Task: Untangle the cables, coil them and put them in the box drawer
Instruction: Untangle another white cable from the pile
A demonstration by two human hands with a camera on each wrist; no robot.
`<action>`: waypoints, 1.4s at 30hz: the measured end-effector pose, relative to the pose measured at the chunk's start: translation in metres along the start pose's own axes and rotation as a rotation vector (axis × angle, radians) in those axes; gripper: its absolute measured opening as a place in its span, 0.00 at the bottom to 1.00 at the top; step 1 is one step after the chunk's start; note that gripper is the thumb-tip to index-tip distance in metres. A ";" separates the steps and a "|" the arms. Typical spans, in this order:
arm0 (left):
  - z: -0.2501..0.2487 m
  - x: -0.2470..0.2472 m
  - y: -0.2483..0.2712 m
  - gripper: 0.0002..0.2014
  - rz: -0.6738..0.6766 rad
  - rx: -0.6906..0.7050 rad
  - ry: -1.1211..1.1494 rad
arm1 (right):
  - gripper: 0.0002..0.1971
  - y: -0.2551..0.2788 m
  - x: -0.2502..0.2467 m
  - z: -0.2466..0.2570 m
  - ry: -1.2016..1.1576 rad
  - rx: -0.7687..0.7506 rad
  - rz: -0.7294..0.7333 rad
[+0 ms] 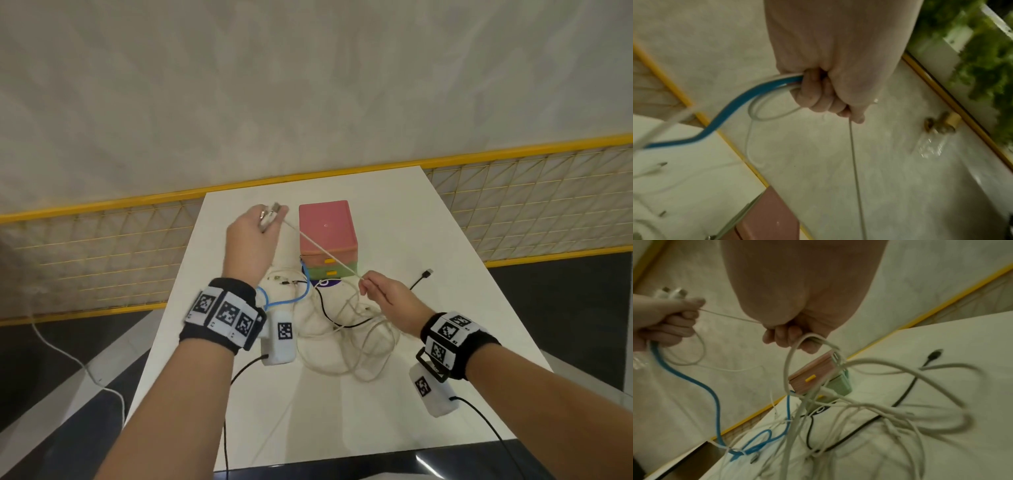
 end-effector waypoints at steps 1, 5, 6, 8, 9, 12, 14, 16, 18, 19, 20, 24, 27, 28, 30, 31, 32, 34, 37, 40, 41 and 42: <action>0.006 -0.004 -0.001 0.18 -0.038 -0.023 0.007 | 0.12 0.001 -0.001 -0.001 0.018 0.005 0.004; 0.007 0.018 0.012 0.16 0.031 0.013 -0.017 | 0.12 -0.002 -0.003 0.004 0.041 0.003 0.008; 0.002 0.033 0.017 0.20 0.130 0.046 -0.026 | 0.12 -0.003 -0.003 0.010 0.043 -0.014 0.012; -0.004 0.073 0.031 0.18 0.375 0.073 -0.036 | 0.12 -0.006 -0.006 0.028 0.057 -0.076 0.010; -0.004 0.090 0.037 0.15 0.463 0.063 -0.031 | 0.11 -0.007 -0.009 0.038 0.063 -0.114 0.001; -0.003 0.101 0.043 0.23 0.507 0.031 0.080 | 0.09 -0.007 -0.013 0.054 0.094 -0.174 0.002; -0.006 0.088 0.036 0.22 0.431 0.031 0.107 | 0.09 -0.007 -0.011 0.046 0.129 -0.155 0.046; -0.009 0.068 0.027 0.19 0.292 0.042 0.072 | 0.08 -0.010 -0.010 0.032 0.150 -0.131 0.060; -0.011 0.051 0.024 0.17 0.159 0.063 0.065 | 0.08 -0.014 -0.011 0.023 0.164 -0.120 0.060; -0.008 0.045 0.024 0.16 0.094 0.056 0.103 | 0.09 -0.016 -0.012 0.019 0.174 -0.118 0.054; -0.004 0.038 0.023 0.16 0.037 0.037 0.144 | 0.09 -0.017 -0.013 0.017 0.189 -0.121 0.044; 0.008 0.021 0.025 0.19 -0.086 -0.004 0.145 | 0.12 -0.020 -0.014 0.005 0.363 -0.065 0.036; 0.011 0.012 0.027 0.21 -0.155 0.002 0.169 | 0.13 -0.022 -0.015 -0.006 0.505 0.058 0.061; 0.011 0.010 0.028 0.21 -0.178 -0.003 0.172 | 0.12 -0.022 -0.014 -0.010 0.530 0.083 0.071; 0.014 0.004 0.028 0.22 -0.217 -0.015 0.204 | 0.13 -0.021 -0.015 -0.015 0.549 0.122 0.093; 0.017 0.002 0.028 0.21 -0.226 -0.024 0.197 | 0.14 -0.021 -0.014 -0.017 0.551 0.138 0.108; 0.018 0.001 0.028 0.19 -0.224 -0.028 0.185 | 0.14 -0.022 -0.014 -0.017 0.553 0.147 0.119; 0.021 0.008 0.025 0.05 -0.114 -0.058 0.148 | 0.14 -0.023 -0.013 -0.012 0.586 0.148 0.111; 0.007 0.045 0.030 0.30 0.229 0.007 -0.044 | 0.12 -0.026 -0.011 0.006 0.631 0.104 0.064; -0.004 0.095 0.044 0.20 0.486 0.064 -0.126 | 0.14 -0.030 -0.006 0.030 0.656 0.016 0.018; -0.002 0.104 0.046 0.16 0.509 0.050 -0.116 | 0.15 -0.032 -0.005 0.035 0.684 0.001 0.010; -0.001 0.107 0.047 0.15 0.508 0.038 -0.104 | 0.17 -0.033 -0.004 0.037 0.715 -0.006 0.003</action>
Point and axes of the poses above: each hand's wrist, its own y-axis away from the middle knuckle, its own x-axis out of the palm, z = x × y, the point moved 7 cm from there along -y, towards the middle knuckle, and after that the axes turned 13 degrees about z, right-handed, at the moved point
